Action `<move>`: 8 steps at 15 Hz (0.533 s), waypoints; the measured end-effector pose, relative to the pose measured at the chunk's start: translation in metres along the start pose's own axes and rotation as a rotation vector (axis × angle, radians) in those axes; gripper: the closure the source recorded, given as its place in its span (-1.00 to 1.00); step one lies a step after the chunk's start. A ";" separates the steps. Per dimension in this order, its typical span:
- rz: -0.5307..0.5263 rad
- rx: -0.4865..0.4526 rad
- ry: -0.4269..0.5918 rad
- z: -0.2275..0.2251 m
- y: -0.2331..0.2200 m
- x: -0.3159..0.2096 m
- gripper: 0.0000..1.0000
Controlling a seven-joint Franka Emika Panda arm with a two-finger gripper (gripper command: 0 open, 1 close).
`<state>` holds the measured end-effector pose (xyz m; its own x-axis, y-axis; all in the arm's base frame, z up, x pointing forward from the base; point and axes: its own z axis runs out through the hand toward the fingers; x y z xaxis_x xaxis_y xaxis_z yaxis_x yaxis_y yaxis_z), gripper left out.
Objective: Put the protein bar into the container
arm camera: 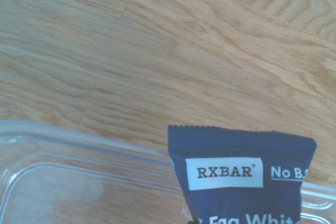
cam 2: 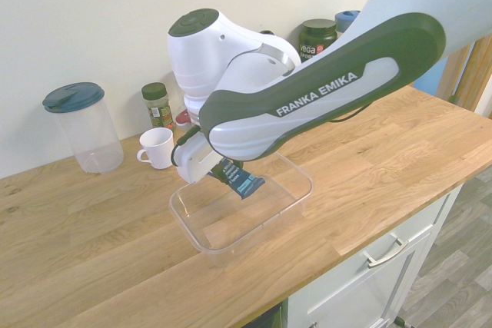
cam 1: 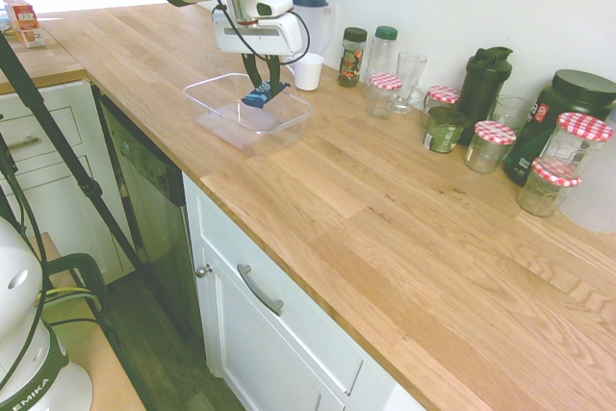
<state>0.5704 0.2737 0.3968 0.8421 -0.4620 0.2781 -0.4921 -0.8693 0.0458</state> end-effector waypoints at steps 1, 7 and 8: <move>0.001 -0.002 0.001 0.001 -0.004 0.003 1.00; 0.008 -0.022 0.000 0.004 -0.018 0.009 -1.00; 0.010 -0.031 -0.002 0.003 -0.018 0.010 -1.00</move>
<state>0.5876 0.2841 0.3961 0.8376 -0.4708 0.2771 -0.5069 -0.8589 0.0728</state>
